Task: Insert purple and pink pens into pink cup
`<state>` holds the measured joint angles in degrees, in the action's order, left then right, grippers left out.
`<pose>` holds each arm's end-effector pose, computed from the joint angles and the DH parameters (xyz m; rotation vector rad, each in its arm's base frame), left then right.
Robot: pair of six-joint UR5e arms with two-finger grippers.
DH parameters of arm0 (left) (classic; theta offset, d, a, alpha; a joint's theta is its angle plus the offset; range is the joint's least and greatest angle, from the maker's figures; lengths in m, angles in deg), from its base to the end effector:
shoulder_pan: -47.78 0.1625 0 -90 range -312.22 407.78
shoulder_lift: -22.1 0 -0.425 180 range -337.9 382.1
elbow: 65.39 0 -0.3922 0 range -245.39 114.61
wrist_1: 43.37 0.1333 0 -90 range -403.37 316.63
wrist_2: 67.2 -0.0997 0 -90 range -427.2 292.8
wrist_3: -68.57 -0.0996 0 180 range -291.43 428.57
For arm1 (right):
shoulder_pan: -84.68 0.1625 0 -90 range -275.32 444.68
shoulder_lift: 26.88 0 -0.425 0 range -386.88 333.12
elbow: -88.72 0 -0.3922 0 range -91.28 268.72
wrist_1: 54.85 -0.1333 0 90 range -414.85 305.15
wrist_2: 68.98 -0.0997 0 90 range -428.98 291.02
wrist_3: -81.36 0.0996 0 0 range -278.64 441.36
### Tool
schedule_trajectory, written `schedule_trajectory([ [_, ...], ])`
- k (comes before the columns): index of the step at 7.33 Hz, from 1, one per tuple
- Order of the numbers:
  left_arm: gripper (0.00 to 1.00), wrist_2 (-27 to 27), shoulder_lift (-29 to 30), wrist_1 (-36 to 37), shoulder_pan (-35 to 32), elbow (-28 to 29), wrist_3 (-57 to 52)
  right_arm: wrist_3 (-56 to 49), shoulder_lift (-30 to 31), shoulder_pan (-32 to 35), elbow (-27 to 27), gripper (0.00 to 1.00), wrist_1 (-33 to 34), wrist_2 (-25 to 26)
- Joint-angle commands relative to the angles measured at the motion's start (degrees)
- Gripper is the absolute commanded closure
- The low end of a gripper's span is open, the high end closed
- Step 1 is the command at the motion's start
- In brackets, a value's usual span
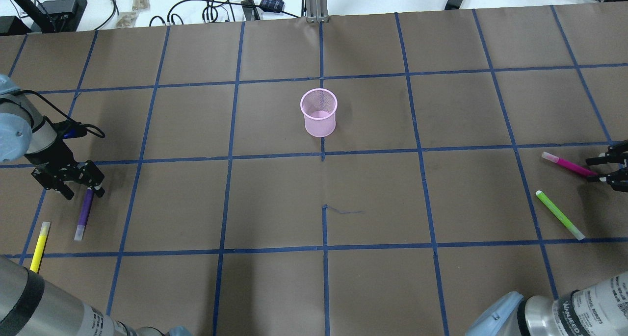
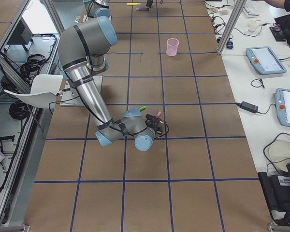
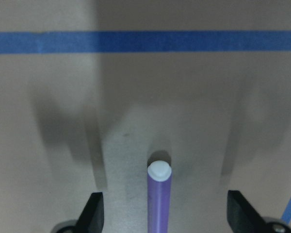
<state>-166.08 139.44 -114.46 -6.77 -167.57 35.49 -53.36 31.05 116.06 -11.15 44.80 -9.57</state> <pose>0.2267 -0.5217 0.1632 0.0198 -3.0105 -0.5839 -0.3788 -0.4465 0.1348 -1.4071 2.1240 -0.7753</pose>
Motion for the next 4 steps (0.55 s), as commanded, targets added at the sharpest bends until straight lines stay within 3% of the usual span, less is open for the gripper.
schedule_trajectory([
  [1,0.17,0.1,0.2,0.1,0.0,-0.1,0.4,-0.4,0.1,0.0,-0.1,0.53,0.1,0.2],
  [4,0.79,-0.1,0.3,1.4,-0.1,-0.2,-0.1,-1.2,0.0,0.0,-0.2,0.6,1.9,0.6],
])
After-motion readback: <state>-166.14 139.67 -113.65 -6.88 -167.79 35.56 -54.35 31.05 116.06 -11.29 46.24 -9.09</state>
